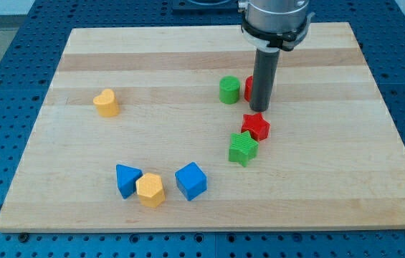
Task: Separate red star from green star
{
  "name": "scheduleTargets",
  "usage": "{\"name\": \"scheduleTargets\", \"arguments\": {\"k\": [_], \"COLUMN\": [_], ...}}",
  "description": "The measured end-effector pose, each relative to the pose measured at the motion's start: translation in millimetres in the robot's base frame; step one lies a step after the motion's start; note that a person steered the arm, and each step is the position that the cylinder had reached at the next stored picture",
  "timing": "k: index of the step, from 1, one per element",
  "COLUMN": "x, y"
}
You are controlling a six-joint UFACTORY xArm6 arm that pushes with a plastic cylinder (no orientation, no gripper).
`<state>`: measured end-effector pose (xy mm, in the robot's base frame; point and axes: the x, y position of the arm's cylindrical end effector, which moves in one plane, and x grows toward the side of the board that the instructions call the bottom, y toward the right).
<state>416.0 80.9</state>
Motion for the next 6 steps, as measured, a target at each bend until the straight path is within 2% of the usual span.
{"name": "scheduleTargets", "arguments": {"k": [2, 4, 6], "x": [13.9, 65.6, 62.5], "y": [-22.0, -47.9, -27.4]}}
